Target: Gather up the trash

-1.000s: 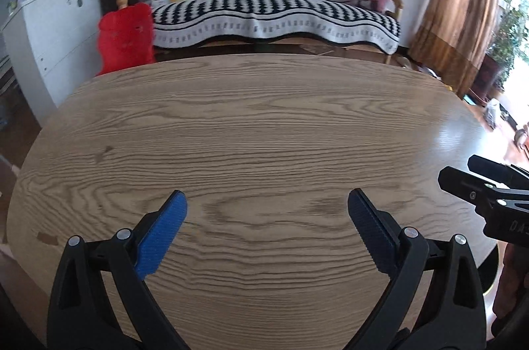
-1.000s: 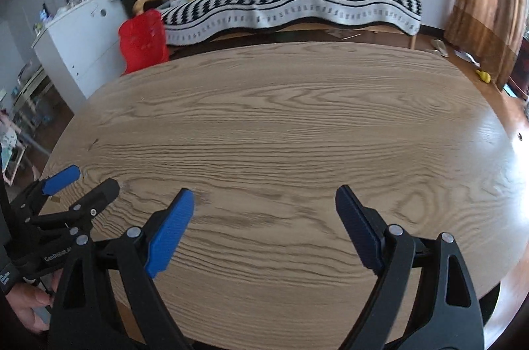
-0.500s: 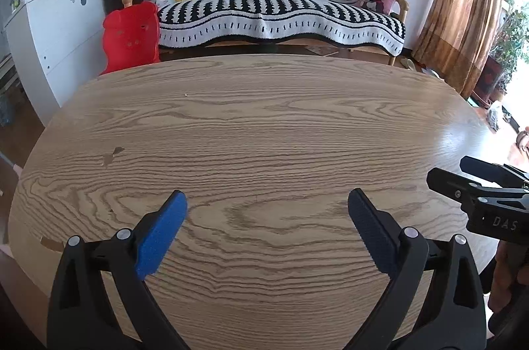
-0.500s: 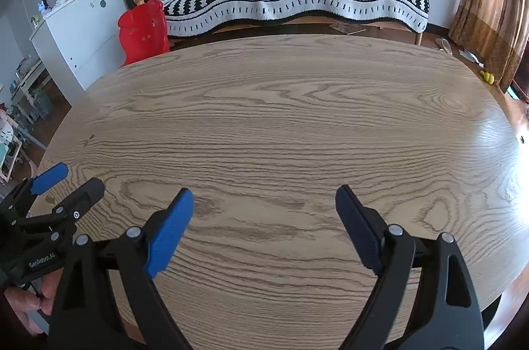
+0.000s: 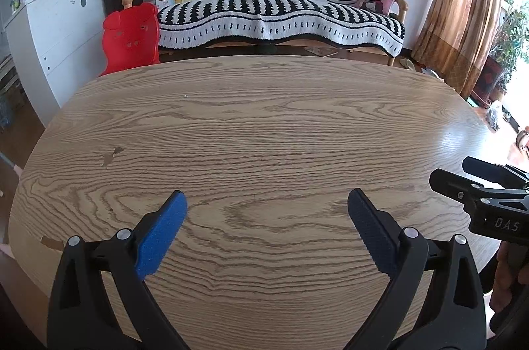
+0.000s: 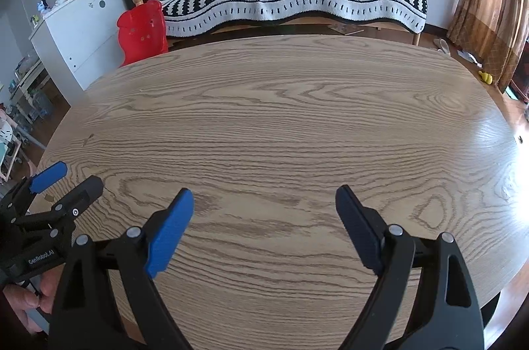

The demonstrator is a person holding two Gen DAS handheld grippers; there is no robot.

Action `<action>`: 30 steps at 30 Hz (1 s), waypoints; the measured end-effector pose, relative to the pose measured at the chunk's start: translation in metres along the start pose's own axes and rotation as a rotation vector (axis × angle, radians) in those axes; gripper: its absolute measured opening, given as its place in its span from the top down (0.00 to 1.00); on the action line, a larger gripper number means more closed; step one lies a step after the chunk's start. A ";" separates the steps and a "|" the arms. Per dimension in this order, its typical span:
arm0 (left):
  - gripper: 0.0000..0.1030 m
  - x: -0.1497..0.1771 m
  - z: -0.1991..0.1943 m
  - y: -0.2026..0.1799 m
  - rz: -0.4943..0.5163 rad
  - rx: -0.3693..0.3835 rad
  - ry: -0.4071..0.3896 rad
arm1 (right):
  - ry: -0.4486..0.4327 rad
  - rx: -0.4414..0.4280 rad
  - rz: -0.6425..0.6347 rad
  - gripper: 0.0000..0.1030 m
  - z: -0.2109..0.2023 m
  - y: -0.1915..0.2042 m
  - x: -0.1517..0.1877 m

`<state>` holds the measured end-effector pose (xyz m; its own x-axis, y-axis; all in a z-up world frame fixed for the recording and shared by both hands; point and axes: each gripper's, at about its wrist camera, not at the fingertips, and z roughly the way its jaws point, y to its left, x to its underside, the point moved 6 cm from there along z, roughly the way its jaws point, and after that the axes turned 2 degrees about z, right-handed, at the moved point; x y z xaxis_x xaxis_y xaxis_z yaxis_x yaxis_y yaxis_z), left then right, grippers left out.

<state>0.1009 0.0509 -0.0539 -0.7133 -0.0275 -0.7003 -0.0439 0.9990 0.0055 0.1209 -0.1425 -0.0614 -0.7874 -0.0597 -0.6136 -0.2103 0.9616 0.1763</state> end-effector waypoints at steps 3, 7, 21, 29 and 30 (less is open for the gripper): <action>0.08 0.000 -0.001 -0.001 0.001 -0.002 -0.002 | -0.002 0.001 0.001 0.18 0.000 0.001 0.000; 0.08 -0.001 -0.002 -0.001 0.002 -0.003 -0.001 | -0.002 0.001 0.002 0.18 -0.001 0.000 0.000; 0.08 0.000 -0.002 -0.001 0.001 -0.003 0.000 | -0.001 0.004 0.002 0.18 -0.002 0.000 0.000; 0.08 0.001 0.000 0.002 -0.001 -0.005 0.003 | -0.001 0.003 0.002 0.18 -0.003 -0.001 0.000; 0.08 0.001 0.000 0.002 -0.001 -0.007 0.002 | -0.001 0.003 0.002 0.18 -0.003 -0.001 0.000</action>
<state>0.0998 0.0527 -0.0547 -0.7149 -0.0289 -0.6986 -0.0497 0.9987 0.0096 0.1190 -0.1443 -0.0596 -0.7870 -0.0575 -0.6142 -0.2071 0.9625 0.1753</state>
